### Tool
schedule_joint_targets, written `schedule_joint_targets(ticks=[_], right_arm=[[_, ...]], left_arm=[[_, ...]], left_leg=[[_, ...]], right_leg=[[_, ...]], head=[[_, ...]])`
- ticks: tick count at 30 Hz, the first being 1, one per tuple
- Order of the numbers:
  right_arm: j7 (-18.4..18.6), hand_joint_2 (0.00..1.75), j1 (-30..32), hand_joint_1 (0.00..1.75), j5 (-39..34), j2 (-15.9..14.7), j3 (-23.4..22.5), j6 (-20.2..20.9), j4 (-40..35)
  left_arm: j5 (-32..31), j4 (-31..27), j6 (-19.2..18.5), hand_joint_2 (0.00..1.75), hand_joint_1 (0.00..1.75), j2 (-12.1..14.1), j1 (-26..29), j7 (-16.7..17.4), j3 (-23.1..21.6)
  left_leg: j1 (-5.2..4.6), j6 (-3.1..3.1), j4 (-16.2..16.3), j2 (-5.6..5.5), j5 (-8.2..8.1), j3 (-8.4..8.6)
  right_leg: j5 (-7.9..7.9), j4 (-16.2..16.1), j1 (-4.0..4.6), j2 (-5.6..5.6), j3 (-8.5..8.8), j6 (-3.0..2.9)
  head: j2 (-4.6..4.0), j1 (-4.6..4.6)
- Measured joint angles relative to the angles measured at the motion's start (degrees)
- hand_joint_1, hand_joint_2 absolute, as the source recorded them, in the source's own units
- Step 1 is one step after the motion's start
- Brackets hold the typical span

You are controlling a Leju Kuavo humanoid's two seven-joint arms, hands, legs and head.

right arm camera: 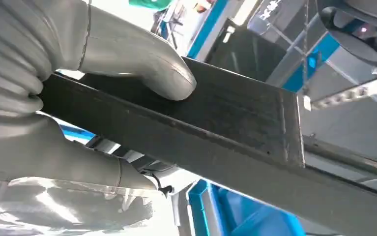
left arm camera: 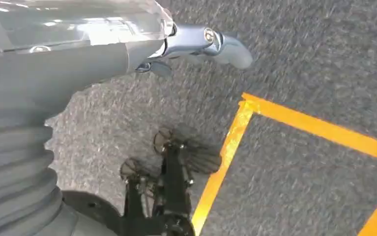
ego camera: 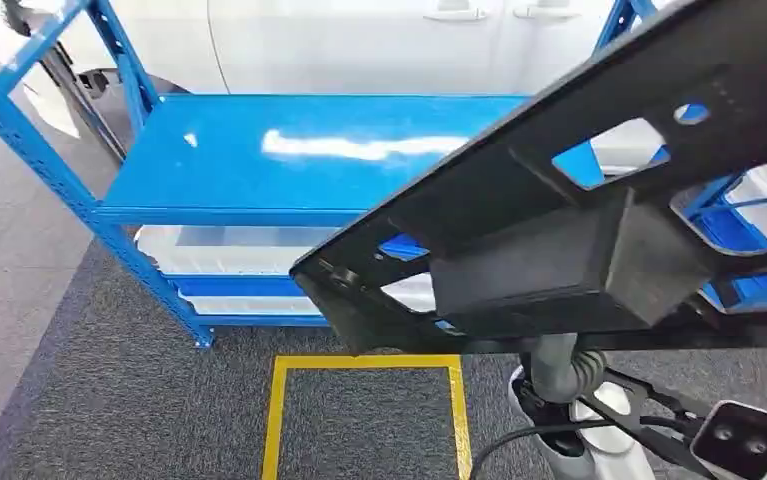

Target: Take the parts from the cabinet and place them on the table.

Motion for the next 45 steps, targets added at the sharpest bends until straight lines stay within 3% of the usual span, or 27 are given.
schedule_joint_targets(ticks=[2,5,6,7,9,10,11,12,13,17,18,19,21,22,23,24,27,28,31,33,36,38,39,41,42,43,45], right_arm=[[0.0,1.75,0.0,1.75,0.0,-0.2,-0.2,0.0,0.2],[0.0,1.75,0.0,1.75,0.0,-0.3,-0.5,0.1,0.2],[0.0,1.75,0.0,1.75,-0.3,-0.3,-0.6,0.3,0.2],[0.0,1.75,0.1,1.75,-0.7,-0.4,-0.9,0.6,0.2],[0.0,1.75,0.2,1.75,-1.0,-0.5,-1.3,1.0,0.2],[0.0,1.75,0.2,1.75,-1.1,-0.5,-1.4,1.0,0.2],[0.0,1.75,0.2,1.75,-1.1,-0.6,-1.5,1.0,0.2],[0.0,1.75,0.2,1.75,-1.1,-0.7,-1.7,1.0,0.2],[0.0,1.75,0.2,1.75,-1.1,-0.7,-1.9,1.0,0.2],[0.0,1.75,0.3,1.75,-1.0,-0.8,-2.2,2.3,0.1],[0.0,1.75,0.3,1.75,-1.0,-0.8,-2.4,3.0,0.1],[0.0,1.75,0.3,1.75,-0.9,-0.8,-2.5,3.7,0.0],[0.0,1.75,0.4,1.75,-0.9,-0.8,-2.8,4.5,0.1],[0.0,1.75,0.4,1.75,-0.9,-0.8,-2.9,5.0,0.1],[0.0,1.75,0.5,1.75,-0.9,-0.8,-3.0,5.2,0.1],[0.0,1.75,0.5,1.75,-0.8,-0.8,-3.1,5.4,0.1],[0.0,1.75,0.4,1.75,-0.2,-0.8,-3.6,5.9,0.0],[0.0,1.75,0.3,1.75,-0.3,-0.8,-3.8,6.3,0.0],[0.0,1.75,0.2,1.75,-0.9,-0.9,-3.8,7.1,0.0],[0.0,1.75,0.1,1.75,-0.9,-0.9,-3.9,7.2,0.0],[0.0,1.75,-0.2,1.75,-1.0,-0.9,-3.9,7.1,0.2],[0.0,1.75,-0.2,1.75,-0.8,-0.9,-3.8,6.8,0.4],[0.0,1.75,-0.2,1.75,-0.6,-0.9,-3.8,6.5,0.4],[0.0,1.75,-0.4,1.75,0.1,-0.9,-3.7,5.7,0.3],[0.0,1.75,-0.6,1.75,0.2,-0.9,-3.7,5.6,0.3],[0.0,1.75,-0.7,1.75,0.2,-0.9,-3.6,5.4,0.3],[0.0,1.75,-0.7,1.75,0.3,-0.9,-3.4,5.0,0.1]], left_arm=[[-0.2,0.0,0.1,1.75,0.0,0.0,0.2,0.1,0.0],[-1.0,0.0,0.1,1.75,0.0,-0.2,0.3,0.3,0.0],[-1.0,0.0,-0.1,1.75,0.0,-0.2,0.3,0.4,0.0],[-1.0,0.0,-0.2,1.75,0.0,-0.2,0.3,0.5,0.0],[-1.0,0.0,-0.4,1.75,0.0,-0.2,0.3,0.6,0.0],[-1.0,0.0,-0.5,1.75,0.0,-0.2,0.3,0.6,0.0],[-1.0,0.0,-0.5,1.75,0.0,-0.2,0.2,0.6,0.0],[-1.0,0.0,-0.5,1.75,0.0,-0.1,0.1,0.6,0.0],[-1.1,0.0,-0.6,1.75,0.0,-0.1,0.0,0.6,0.0],[-1.1,0.0,-0.6,1.75,0.0,-0.1,0.1,0.7,0.0],[-1.1,0.0,-0.6,1.75,0.0,-0.2,0.1,0.8,0.0],[-1.0,0.0,-0.5,1.75,0.0,-0.2,0.0,0.8,0.0],[-1.0,0.0,-0.5,1.75,0.0,-0.2,0.0,0.9,0.0],[-1.0,0.0,-0.5,1.75,0.0,-0.2,0.1,1.0,0.0],[-1.0,0.0,-0.4,1.75,0.0,-0.2,0.2,1.0,0.0],[-1.0,0.0,-0.4,1.75,0.0,-0.2,0.3,1.1,0.0],[-1.0,0.0,0.4,1.75,0.0,-0.7,0.3,1.6,0.0],[-1.0,0.0,0.7,1.75,0.0,-0.9,0.2,1.8,0.0],[-0.8,0.0,1.8,1.75,0.0,-0.9,0.2,2.3,0.3],[-0.8,0.0,2.1,1.75,0.0,-0.9,-0.1,2.4,0.4],[-0.6,0.0,2.3,1.75,0.0,-1.0,-0.1,2.4,0.5],[-0.4,0.0,2.6,1.75,0.0,-1.0,-0.1,2.4,0.8],[-0.4,0.0,2.6,1.75,0.0,-1.0,-0.1,2.4,0.9],[-0.4,0.0,2.6,1.75,0.0,-0.9,-0.1,2.6,1.0],[-0.4,0.0,2.7,1.75,0.0,-0.8,-0.1,2.7,1.2],[-0.4,0.0,2.8,1.75,0.0,-0.8,0.0,2.9,1.3],[-0.4,0.0,3.4,1.75,0.0,-0.8,-0.1,3.5,1.4]], left_leg=[[0.09,-0.55,0.4,-0.21,-0.4,-0.81],[0.26,-1.28,10.0,-0.24,-10.5,-3.7],[0.27,-1.45,14.5,-0.24,-12.5,-4.67],[0.27,-1.54,18.0,-0.24,-12.6,-5.23],[0.27,-1.36,17.7,-0.24,-8.53,-3.02],[0.25,-1.03,13.6,-0.25,-6.44,0.17],[0.23,-0.59,8.4,-0.26,-5.86,3.98],[0.07,0.03,2.6,-0.25,-7.31,8.15],[-0.15,0.21,-1.5,-0.22,-8.85,10.48],[-0.22,1.23,-2.6,-0.18,-8.15,9.94],[0.0,1.57,-2.8,0.08,-7.48,9.91],[0.03,2.02,-2.8,0.12,-7.14,9.4],[-0.05,2.13,-2.6,0.13,-6.63,8.55],[-0.05,2.04,-2.4,0.13,-6.4,8.06],[-0.04,1.96,-2.2,0.1,-6.29,7.71],[-0.03,1.93,-1.9,0.09,-6.27,7.5],[0.04,1.39,-1.1,-0.03,-6.66,7.41],[-0.37,1.07,-0.7,0.13,-6.81,7.07],[-0.21,0.24,-0.6,0.4,-6.7,6.59],[-0.01,-0.44,0.1,0.2,-7.61,6.4],[0.19,-0.97,11.6,-0.1,-13.77,1.06],[0.29,-1.22,18.3,-0.1,-15.26,-2.3],[0.38,-1.25,17.7,-0.1,-14.07,-2.13],[0.67,-1.17,8.8,-0.66,-8.29,1.84],[0.93,-1.07,3.1,-2.24,-5.47,4.43],[0.98,-0.93,1.5,-4.59,-6.44,5.46],[0.83,-0.64,0.6,-3.71,-6.58,5.46]], right_leg=[[1.59,-0.7,-0.65,-0.51,-1.12,-0.98],[3.52,-0.9,-0.36,-0.24,-3.61,-1.86],[4.12,-0.8,-0.25,-0.29,-4.37,-1.88],[4.74,-0.7,-0.18,-0.32,-5.17,-1.84],[5.83,-0.7,-0.09,-0.33,-6.58,-1.68],[6.37,-0.6,0.01,-0.31,-7.21,-1.56],[6.77,-0.6,0.09,-0.27,-7.57,-1.45],[7.11,-0.5,0.16,-0.29,-7.71,-1.25],[7.42,-0.3,0.36,-0.31,-7.87,-0.93],[8.6,-0.6,0.31,-0.49,-7.88,0.59],[7.25,0.5,0.01,-0.24,-8.58,0.85],[4.44,3.8,-0.11,-0.13,-9.96,1.1],[-0.74,13.5,-0.5,-0.11,-13.76,1.65],[-2.26,17.5,-0.61,-0.12,-15.16,1.86],[-2.28,18.6,-0.75,-0.13,-15.32,2.01],[-1.01,16.8,-0.9,-0.15,-13.9,2.1],[4.91,1.7,-1.02,-0.15,-5.11,1.72],[3.88,0.6,-0.46,-0.24,-4.6,1.38],[3.97,0.6,-0.27,0.2,-5.21,0.4],[4.46,-0.3,-0.86,0.39,-4.83,-0.46],[4.56,-0.3,-0.8,0.83,-4.97,-0.98],[4.58,-0.2,-0.77,1.48,-5.03,-0.98],[4.58,-0.2,-0.79,1.87,-4.96,-0.97],[4.49,0.1,-0.86,3.06,-4.77,-0.81],[4.41,0.3,-0.9,3.72,-4.73,-0.56],[4.48,0.4,-0.68,4.14,-5.03,-0.18],[4.88,0.7,-0.92,5.27,-5.91,0.72]], head=[[-0.02,0.13],[-0.02,-0.57],[-0.02,-0.63],[-0.02,-0.63],[-0.02,-0.66],[-0.02,-0.63],[-0.02,-0.66],[-0.02,-0.63],[-0.02,-0.57],[-0.02,-0.55],[-0.02,-0.59],[-0.02,-0.24],[-0.02,-0.31],[-0.02,-0.2],[-0.02,-0.24],[-0.02,-0.24],[-0.02,-0.22],[-0.02,-0.26],[-0.02,-0.28],[-0.02,-0.26],[-0.02,-0.48],[-0.02,-0.51],[-0.02,-0.48],[-0.02,-0.5],[-0.02,-0.52],[-0.02,-0.44],[-0.02,-0.46]])
